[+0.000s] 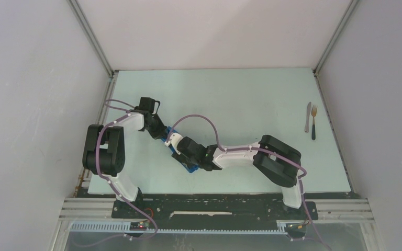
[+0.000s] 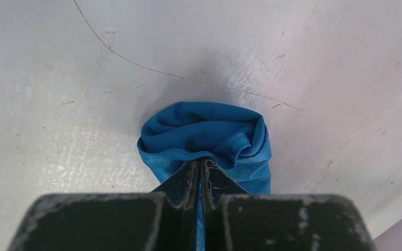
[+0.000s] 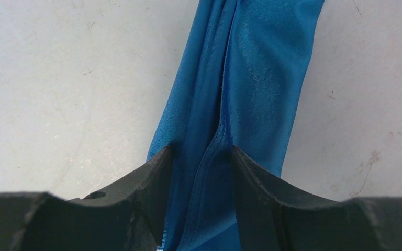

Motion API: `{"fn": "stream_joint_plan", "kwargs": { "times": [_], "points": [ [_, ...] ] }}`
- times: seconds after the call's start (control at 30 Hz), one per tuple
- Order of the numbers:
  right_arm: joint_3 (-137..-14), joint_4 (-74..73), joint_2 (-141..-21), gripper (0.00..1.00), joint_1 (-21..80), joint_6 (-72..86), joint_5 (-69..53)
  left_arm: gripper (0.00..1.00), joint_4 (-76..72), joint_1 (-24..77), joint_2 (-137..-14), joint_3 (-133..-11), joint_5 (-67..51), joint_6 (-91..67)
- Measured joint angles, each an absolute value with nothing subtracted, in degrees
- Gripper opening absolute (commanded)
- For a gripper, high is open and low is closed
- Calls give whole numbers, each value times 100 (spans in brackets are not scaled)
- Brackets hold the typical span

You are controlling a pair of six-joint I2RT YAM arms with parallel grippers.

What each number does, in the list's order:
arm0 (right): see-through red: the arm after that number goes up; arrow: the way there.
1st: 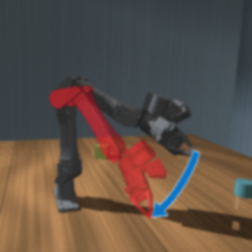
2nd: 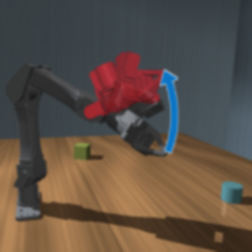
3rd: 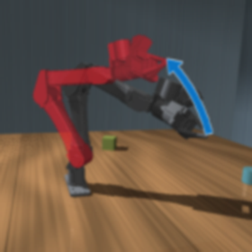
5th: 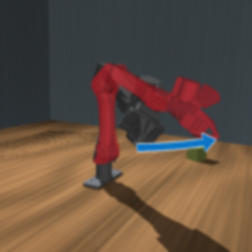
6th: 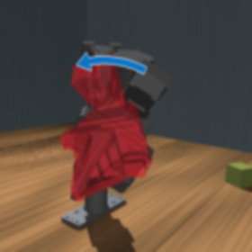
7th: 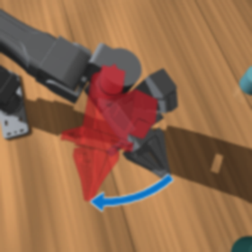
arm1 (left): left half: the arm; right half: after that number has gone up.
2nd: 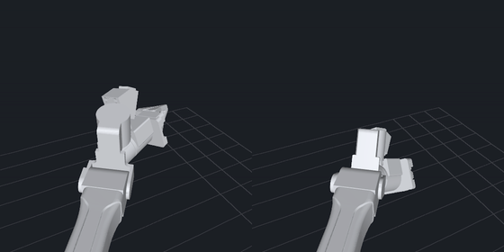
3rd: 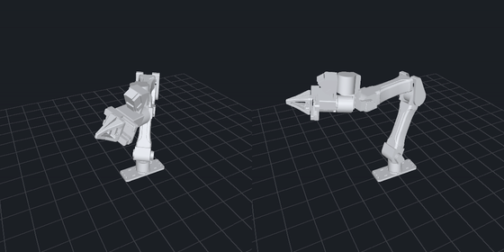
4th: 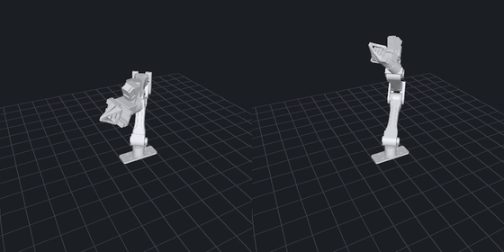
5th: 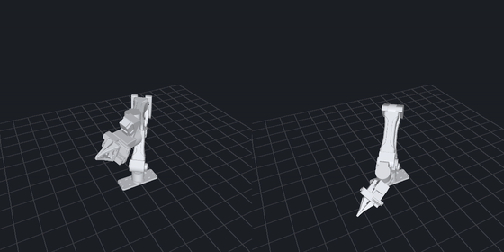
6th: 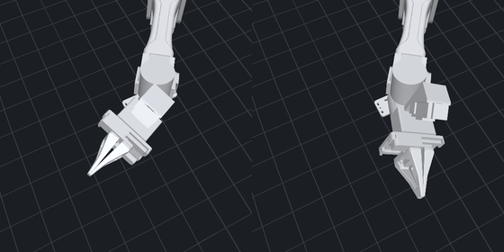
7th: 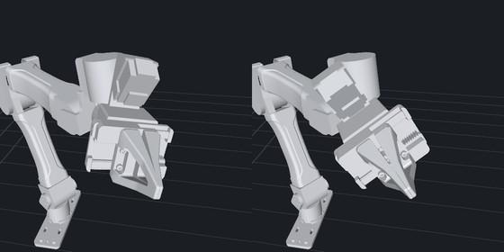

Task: Fold the napkin into a case and place the utensils inside
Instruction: Smooth out the top corner of the smaller-rectangle-folded napkin from the folded napkin.

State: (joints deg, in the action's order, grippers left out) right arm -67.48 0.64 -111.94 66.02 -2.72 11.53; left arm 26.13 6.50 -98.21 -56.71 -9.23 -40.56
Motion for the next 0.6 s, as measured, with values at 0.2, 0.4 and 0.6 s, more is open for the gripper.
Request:
{"fn": "stream_joint_plan", "kwargs": {
  "times": [0.2,0.4,0.6],
  "points": [
    [-6779,80,-11231,35,6608,-281,1199,6,2622,650,-9815,-5671,-923,-4056],
    [-6779,110,-11233,8,6606,-329,1221,25,2797,650,-9638,-5671,-926,-4040],
    [-6779,110,-11233,0,6591,-301,1186,39,3245,650,-8851,-5671,-878,-3879]
  ]
}}
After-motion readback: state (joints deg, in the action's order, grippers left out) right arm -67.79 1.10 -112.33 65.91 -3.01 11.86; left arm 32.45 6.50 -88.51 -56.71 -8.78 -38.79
